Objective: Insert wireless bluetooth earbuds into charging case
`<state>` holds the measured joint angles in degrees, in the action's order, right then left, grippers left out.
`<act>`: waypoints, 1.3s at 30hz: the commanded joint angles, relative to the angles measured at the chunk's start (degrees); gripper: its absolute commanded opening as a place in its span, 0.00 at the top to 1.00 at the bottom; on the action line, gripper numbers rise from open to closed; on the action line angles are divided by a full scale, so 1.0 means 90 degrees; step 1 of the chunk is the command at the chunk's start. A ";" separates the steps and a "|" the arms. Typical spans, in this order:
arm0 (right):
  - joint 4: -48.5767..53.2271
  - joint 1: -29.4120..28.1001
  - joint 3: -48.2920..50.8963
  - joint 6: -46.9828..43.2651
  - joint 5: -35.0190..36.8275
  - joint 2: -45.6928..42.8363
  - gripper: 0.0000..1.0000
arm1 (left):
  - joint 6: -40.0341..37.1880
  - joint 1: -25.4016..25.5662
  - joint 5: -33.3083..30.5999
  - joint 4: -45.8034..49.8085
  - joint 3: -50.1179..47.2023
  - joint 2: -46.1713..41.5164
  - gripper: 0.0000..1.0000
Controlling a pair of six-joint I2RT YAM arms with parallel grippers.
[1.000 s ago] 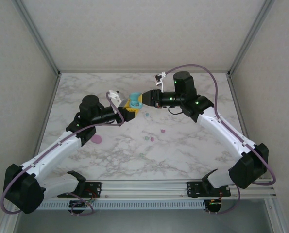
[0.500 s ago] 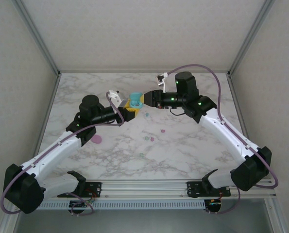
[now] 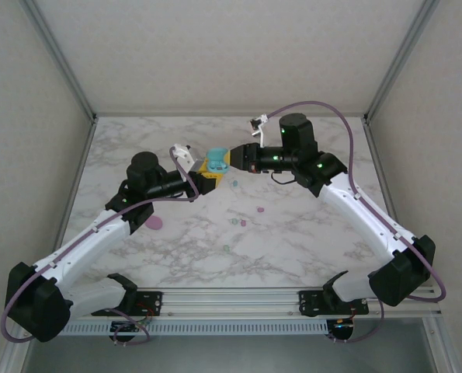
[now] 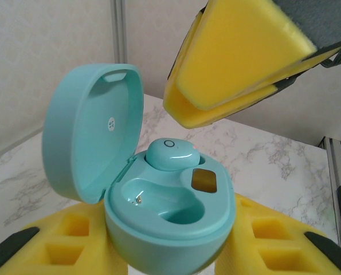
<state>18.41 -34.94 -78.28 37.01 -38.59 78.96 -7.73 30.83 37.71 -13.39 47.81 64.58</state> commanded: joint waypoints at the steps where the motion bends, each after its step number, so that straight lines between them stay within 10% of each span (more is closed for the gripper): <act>1: 0.0164 -0.0073 -0.0255 -0.0105 0.0081 0.0070 0.75 | -0.0034 0.0061 0.0147 -0.0126 0.0236 -0.0002 0.72; 7: 0.0273 -0.0073 -0.0282 -0.0412 0.0351 -0.0298 0.70 | -0.0097 0.0061 -0.0046 -0.0060 0.0208 -0.0072 0.72; 16: 0.1271 0.0380 -0.0045 -0.0727 0.2753 -0.0641 0.67 | -0.0108 0.0061 -0.0414 -0.0012 -0.0054 -0.0473 0.72; 39: 0.3265 0.0398 -0.3092 -0.1498 0.2565 0.5394 0.61 | -0.0275 0.0062 -0.0958 0.1135 -0.0186 -0.2026 0.72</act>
<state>45.50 -31.07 -103.85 22.70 -17.06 126.15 -9.28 31.03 30.11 -4.29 46.68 47.37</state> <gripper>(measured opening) 0.390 0.358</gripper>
